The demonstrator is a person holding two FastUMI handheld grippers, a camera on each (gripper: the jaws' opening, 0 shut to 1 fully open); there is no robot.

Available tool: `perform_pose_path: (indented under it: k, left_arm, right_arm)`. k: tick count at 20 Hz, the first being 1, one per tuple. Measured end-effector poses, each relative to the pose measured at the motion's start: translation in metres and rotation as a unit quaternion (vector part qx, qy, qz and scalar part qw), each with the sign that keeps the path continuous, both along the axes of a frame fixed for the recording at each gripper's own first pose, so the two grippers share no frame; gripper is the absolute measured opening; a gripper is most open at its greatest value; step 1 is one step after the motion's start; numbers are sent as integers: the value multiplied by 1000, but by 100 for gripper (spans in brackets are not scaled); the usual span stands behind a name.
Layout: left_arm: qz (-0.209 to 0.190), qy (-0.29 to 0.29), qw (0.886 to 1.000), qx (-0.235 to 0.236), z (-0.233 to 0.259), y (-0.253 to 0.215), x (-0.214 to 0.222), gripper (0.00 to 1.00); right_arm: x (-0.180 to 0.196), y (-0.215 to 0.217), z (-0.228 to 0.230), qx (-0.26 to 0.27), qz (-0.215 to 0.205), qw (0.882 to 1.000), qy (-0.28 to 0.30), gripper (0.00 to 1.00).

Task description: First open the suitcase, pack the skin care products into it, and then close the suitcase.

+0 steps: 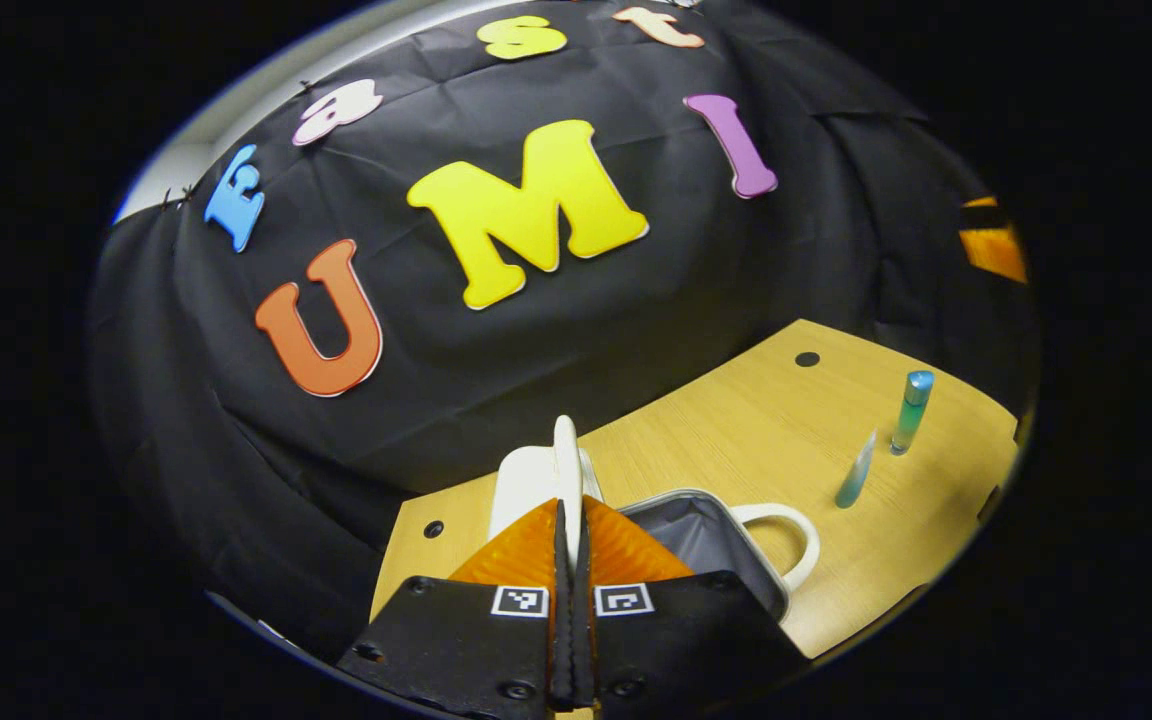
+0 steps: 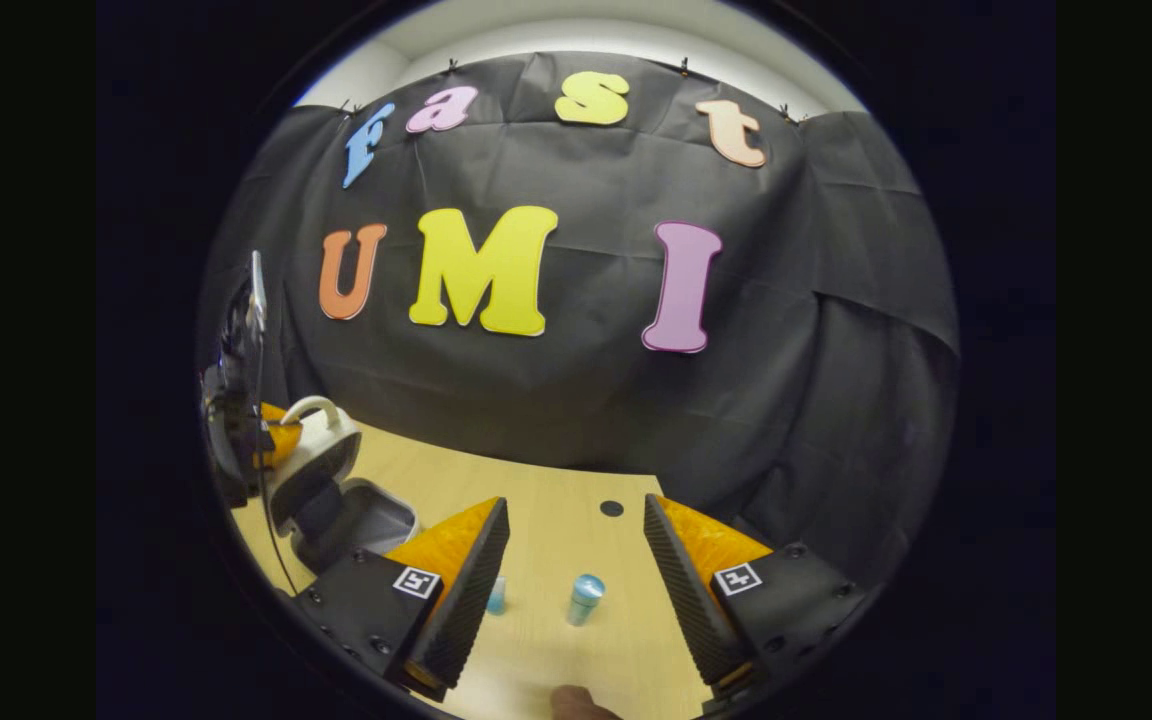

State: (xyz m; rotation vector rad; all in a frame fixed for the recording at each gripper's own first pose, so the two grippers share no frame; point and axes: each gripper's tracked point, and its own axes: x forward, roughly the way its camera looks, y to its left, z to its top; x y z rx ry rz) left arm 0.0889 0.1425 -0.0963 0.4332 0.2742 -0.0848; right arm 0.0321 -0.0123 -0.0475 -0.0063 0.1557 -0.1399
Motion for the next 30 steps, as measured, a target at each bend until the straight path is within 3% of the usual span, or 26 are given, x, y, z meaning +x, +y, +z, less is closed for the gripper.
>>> perform_pose_path:
  k: [3, 8, 15, 18, 22, 26, 27, 29, 30]
  left_arm:
    - [19, -9, 999, -25, 11, 54, 5, 3]
    - [59, -17, 991, -116, 8, 140, 16, 3]
    - [159, 42, 967, -194, -74, 269, 19, 3]
    - [180, 83, 947, -254, -126, 301, 14, 3]
    - [209, 139, 902, -352, -193, 321, 8, 4]
    - [223, 159, 861, -428, -234, 327, 5, 4]
    - [226, 157, 854, -442, -240, 325, 6, 9]
    - [234, 155, 842, -461, -247, 325, 5, 7]
    - [244, 158, 837, -463, -249, 328, 1, 12]
  right_arm:
    - [-2, 12, -1, -2, -1, 1000, 2, 81]
    - [-3, 30, -3, 1, 3, 1000, 14, 81]
    - [2, 45, -1, -23, 5, 1000, 19, 81]
    - [3, 49, -5, -30, 0, 999, 25, 81]
    - [1, 56, -22, -30, -3, 998, 51, 81]
    - [-3, 53, -38, -31, -11, 997, 73, 81]
    - [-4, 51, -38, -33, -13, 997, 75, 81]
    - [-5, 48, -42, -35, -16, 996, 78, 81]
    - [-7, 45, -44, -36, -16, 996, 79, 81]
